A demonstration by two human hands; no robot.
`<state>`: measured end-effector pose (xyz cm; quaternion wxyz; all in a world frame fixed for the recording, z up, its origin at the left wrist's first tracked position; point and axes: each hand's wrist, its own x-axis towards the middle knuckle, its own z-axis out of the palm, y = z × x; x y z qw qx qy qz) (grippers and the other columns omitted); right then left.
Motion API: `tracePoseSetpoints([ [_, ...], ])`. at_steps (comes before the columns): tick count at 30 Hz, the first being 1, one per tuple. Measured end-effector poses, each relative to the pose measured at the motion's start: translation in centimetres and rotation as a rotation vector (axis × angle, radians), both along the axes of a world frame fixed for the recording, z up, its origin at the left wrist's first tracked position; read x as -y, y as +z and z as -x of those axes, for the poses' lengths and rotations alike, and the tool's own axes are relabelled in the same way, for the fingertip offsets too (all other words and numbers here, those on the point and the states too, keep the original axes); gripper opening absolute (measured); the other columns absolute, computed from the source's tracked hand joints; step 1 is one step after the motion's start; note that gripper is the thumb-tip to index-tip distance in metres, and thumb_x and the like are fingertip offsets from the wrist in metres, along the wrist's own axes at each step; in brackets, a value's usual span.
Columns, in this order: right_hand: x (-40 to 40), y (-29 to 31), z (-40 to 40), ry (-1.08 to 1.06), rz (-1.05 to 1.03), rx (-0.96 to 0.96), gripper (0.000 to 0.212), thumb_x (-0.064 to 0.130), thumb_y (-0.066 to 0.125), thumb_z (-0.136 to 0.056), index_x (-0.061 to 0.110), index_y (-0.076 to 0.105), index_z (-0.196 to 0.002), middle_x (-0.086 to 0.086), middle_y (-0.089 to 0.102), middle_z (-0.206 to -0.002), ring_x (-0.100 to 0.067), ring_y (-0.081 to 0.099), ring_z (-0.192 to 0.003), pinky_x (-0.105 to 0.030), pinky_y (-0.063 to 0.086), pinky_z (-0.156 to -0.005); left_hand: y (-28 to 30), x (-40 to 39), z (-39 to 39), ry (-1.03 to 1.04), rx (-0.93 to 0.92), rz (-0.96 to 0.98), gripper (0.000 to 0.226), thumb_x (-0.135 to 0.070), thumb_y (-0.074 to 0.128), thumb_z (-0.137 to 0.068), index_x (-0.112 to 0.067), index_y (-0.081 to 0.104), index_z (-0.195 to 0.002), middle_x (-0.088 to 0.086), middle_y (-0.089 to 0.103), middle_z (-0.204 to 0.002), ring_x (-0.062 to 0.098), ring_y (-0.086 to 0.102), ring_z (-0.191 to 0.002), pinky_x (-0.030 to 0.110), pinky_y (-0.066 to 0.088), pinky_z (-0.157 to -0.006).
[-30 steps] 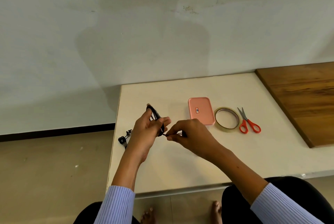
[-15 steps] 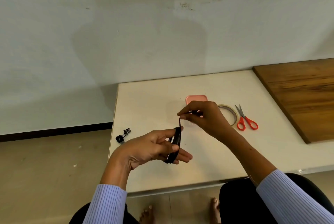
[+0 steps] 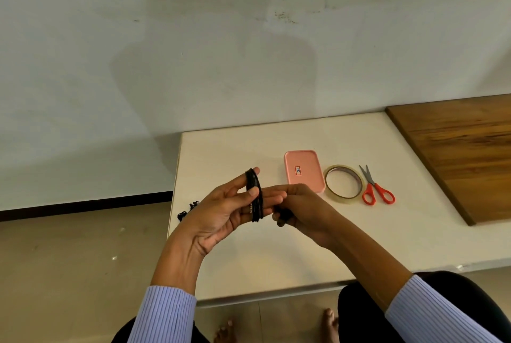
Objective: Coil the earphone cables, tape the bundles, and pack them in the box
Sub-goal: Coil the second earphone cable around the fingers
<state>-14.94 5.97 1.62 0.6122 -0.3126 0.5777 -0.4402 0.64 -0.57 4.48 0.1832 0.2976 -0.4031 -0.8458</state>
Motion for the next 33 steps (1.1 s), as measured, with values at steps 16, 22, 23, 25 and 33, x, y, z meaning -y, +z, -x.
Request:
tracePoseSetpoints([
  [16, -0.1, -0.2, -1.3, -0.222, -0.147, 0.105, 0.014, 0.011, 0.061, -0.089, 0.007, 0.074, -0.094, -0.002, 0.069, -0.073, -0.005, 0.064, -0.06, -0.019, 0.052, -0.058, -0.7, 0.4, 0.4, 0.142, 0.086, -0.051, 0.028, -0.002, 0.055, -0.084, -0.001, 0.063, -0.111, 0.021, 0.072, -0.091, 0.022, 0.073, -0.081, 0.027, 0.059, -0.066],
  [22, -0.1, -0.3, -1.7, -0.467, -0.003, 0.048, 0.012, 0.006, 0.061, -0.089, 0.005, 0.072, -0.094, -0.005, 0.069, -0.072, -0.009, 0.062, -0.057, -0.017, 0.05, -0.051, -2.0, 0.2, 1.4, 0.368, 0.24, 0.042, 0.015, 0.002, 0.051, -0.092, 0.003, 0.066, -0.093, 0.012, 0.073, -0.073, 0.017, 0.072, -0.068, 0.026, 0.059, -0.065],
  [23, 0.0, -0.4, -1.7, -0.491, 0.029, -0.03, 0.013, 0.007, 0.062, -0.089, 0.006, 0.072, -0.095, -0.005, 0.069, -0.072, -0.01, 0.06, -0.056, -0.019, 0.048, -0.05, -2.2, 0.1, 1.6, 0.403, 0.266, 0.068, 0.015, 0.001, 0.051, -0.092, 0.001, 0.066, -0.091, 0.013, 0.073, -0.074, 0.018, 0.072, -0.069, 0.026, 0.059, -0.065],
  [25, 0.1, -0.4, -1.7, -0.537, 0.071, -0.153, 0.014, 0.009, 0.065, -0.087, 0.011, 0.072, -0.099, -0.003, 0.071, -0.073, -0.008, 0.061, -0.056, -0.023, 0.05, -0.052, -2.5, -0.1, 2.1, 0.451, 0.303, 0.099, 0.016, 0.0, 0.052, -0.093, -0.003, 0.067, -0.088, 0.012, 0.074, -0.076, 0.019, 0.073, -0.071, 0.025, 0.059, -0.063],
  [33, 0.3, 0.0, -2.2, -0.528, 0.179, -0.326, 0.014, 0.012, 0.071, -0.082, 0.026, 0.071, -0.078, 0.002, 0.073, -0.072, -0.012, 0.07, -0.066, -0.029, 0.058, -0.059, -3.2, -0.6, 3.2, 0.5, 0.329, 0.149, 0.018, -0.002, 0.053, -0.093, -0.007, 0.07, -0.089, 0.01, 0.073, -0.079, 0.02, 0.071, -0.079, 0.028, 0.059, -0.066],
])
